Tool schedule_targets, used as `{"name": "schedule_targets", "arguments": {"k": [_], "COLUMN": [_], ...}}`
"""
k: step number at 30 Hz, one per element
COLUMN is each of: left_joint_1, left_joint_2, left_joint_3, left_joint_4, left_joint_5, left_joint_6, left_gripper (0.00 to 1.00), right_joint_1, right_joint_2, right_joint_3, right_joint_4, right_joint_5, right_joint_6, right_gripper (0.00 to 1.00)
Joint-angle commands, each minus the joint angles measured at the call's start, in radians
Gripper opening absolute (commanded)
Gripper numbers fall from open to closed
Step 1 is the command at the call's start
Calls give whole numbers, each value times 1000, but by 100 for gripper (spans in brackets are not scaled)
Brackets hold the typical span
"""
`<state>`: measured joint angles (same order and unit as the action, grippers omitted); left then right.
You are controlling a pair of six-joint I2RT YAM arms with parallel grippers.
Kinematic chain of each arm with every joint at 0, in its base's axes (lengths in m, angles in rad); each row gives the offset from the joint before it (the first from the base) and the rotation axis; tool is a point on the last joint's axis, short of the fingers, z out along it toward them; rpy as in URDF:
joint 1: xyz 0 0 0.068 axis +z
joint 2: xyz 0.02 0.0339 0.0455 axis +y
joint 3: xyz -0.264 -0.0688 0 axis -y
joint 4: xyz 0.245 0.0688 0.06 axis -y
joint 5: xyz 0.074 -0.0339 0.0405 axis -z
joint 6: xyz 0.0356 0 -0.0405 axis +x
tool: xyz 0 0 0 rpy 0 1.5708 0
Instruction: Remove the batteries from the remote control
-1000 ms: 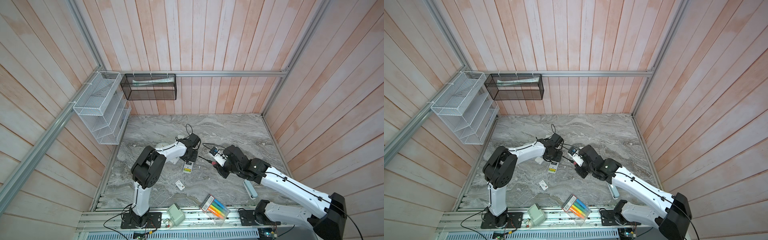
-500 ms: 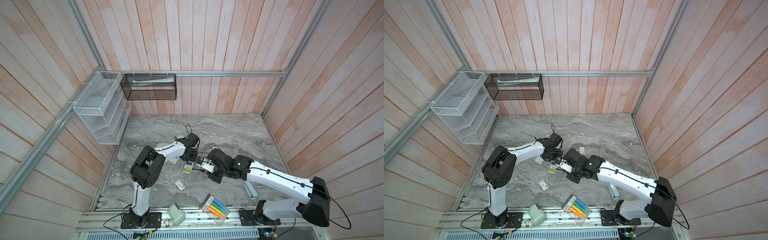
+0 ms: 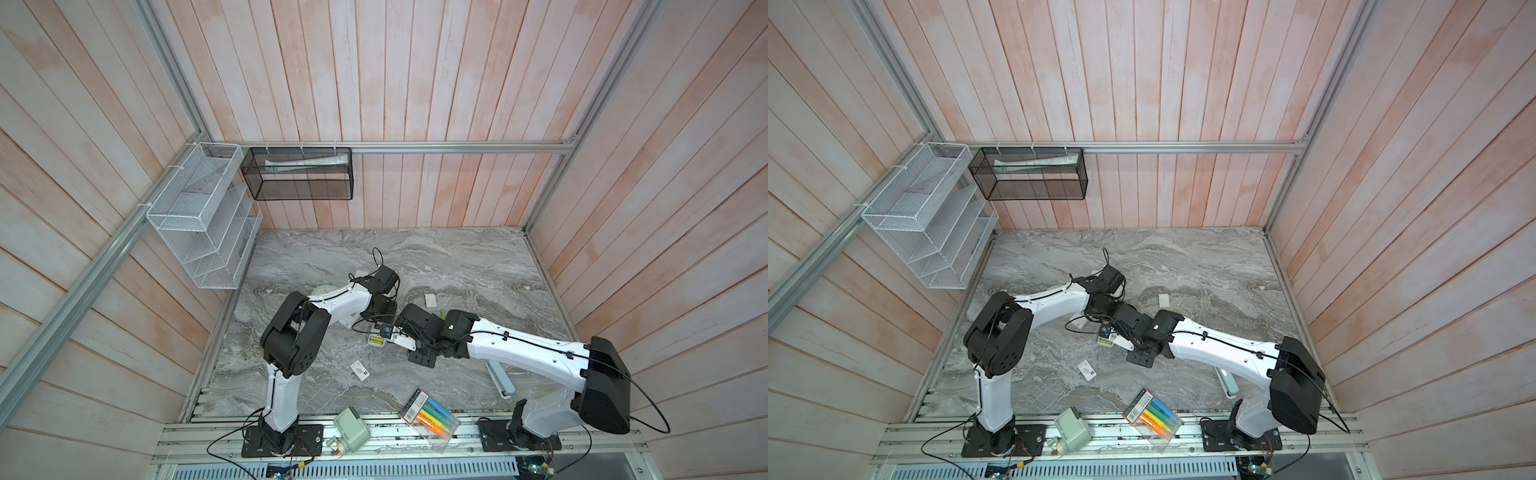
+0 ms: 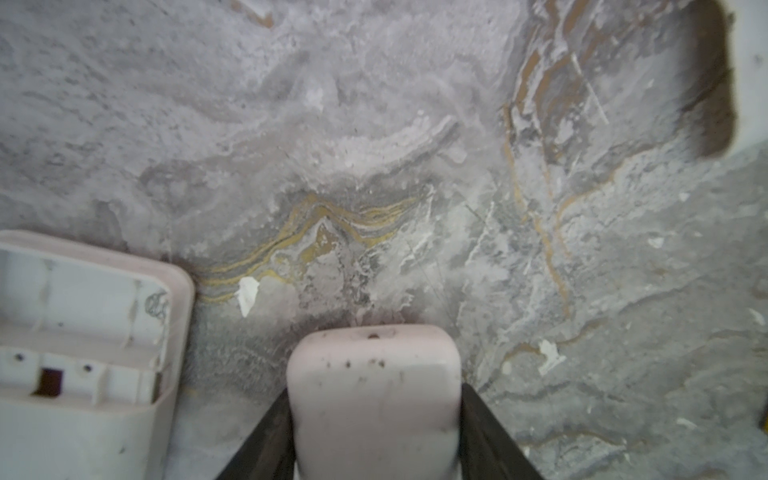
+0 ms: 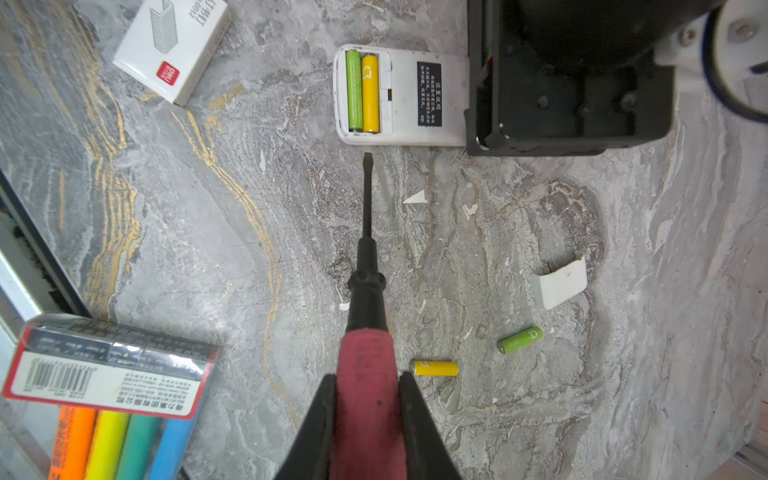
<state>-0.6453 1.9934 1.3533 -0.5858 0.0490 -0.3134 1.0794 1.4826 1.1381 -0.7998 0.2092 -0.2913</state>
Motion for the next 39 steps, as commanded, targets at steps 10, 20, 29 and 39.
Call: {"name": "schedule_targets", "arguments": {"k": [10,20,29,39], "left_joint_1": [-23,-24,-24,-24], "left_joint_2": [65,80,88,91], "left_joint_3": [17,20,17,15], "left_joint_4": [-92,-97,-98,-92], "left_joint_5": [9,11,2,3], "left_joint_6": [-3,-1,-4,-7], "left_gripper": [76,73,71,71], "right_joint_1": [10,10,10,10], "right_joint_2": [-13,-8,11,22], "right_joint_3": [16,0,18,17], "right_joint_4": [31,46,1,13], "right_joint_5": [17,20,14,-5], "right_joint_6": [-37,-47,-41,-38], "right_gripper": [0,0,0,0]}}
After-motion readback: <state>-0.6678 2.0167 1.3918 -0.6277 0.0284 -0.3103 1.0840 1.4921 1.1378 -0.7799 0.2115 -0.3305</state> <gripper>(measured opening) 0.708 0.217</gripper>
